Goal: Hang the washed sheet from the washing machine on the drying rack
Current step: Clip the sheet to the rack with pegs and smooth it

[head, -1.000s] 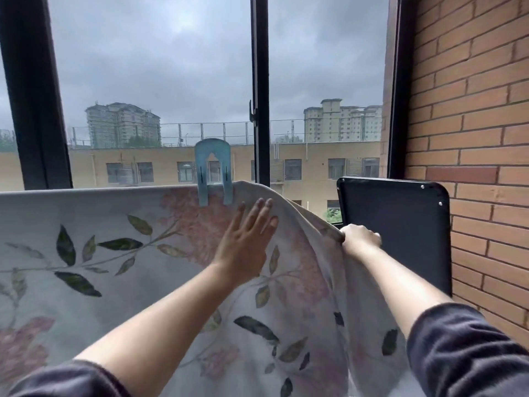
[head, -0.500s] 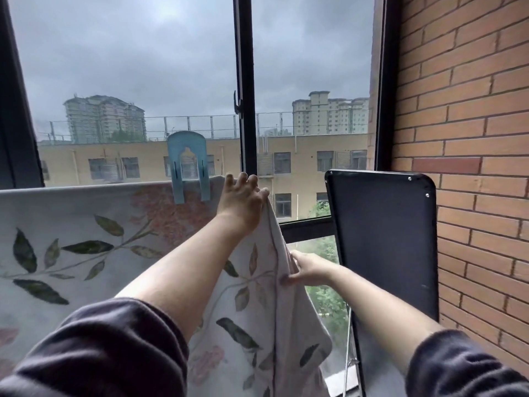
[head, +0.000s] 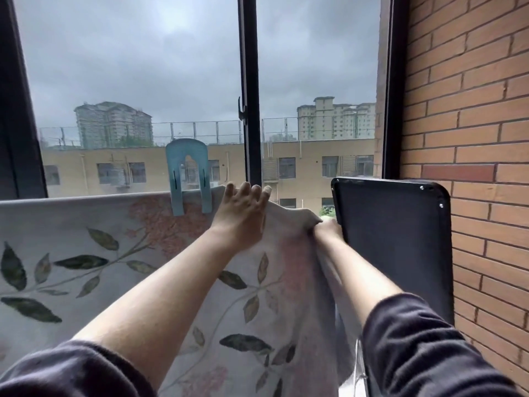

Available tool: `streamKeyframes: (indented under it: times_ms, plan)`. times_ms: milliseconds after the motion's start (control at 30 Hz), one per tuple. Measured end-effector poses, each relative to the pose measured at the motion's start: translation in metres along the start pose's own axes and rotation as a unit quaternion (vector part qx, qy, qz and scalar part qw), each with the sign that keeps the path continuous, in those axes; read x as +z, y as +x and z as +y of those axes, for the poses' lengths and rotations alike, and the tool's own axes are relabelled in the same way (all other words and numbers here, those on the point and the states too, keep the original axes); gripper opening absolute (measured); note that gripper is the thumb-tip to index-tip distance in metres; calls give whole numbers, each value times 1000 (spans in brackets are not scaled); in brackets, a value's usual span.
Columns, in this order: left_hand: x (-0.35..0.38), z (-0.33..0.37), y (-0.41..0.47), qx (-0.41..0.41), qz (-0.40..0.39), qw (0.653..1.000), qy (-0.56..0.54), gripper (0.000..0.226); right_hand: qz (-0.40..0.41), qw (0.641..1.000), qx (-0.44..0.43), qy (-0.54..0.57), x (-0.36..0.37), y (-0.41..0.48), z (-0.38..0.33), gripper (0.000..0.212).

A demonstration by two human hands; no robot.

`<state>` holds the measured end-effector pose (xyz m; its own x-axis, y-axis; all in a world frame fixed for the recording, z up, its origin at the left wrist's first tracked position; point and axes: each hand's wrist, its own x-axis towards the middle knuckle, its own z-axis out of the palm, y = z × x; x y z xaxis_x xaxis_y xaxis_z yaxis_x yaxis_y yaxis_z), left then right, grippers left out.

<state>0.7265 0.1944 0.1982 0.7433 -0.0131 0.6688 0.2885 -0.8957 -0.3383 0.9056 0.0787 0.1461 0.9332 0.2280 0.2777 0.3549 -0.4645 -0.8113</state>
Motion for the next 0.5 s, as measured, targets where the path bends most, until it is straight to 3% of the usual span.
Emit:
streamKeyframes:
  times_ms: [67, 133, 233, 300, 433, 500]
  plan:
    - [1, -1, 1, 3, -5, 1000, -7, 60, -128, 983, -6, 130, 29, -9, -6, 26]
    - [2, -2, 2, 4, -11, 1000, -9, 64, -279, 937, 35, 209, 53, -30, -8, 20]
    - [3, -5, 1, 6, -13, 1000, 2, 66, -448, 867, 79, 203, 69, -46, 2, 35]
    - [2, -7, 0, 9, -12, 1000, 11, 65, -451, 864, 62, 214, 73, -41, 13, 31]
    - [0, -6, -3, 17, -9, 1000, 19, 59, -319, 931, 56, 170, 58, -37, 32, 53]
    - [-2, -4, -3, 16, -12, 999, 25, 56, -380, 906, 44, 181, 51, -40, 48, 57]
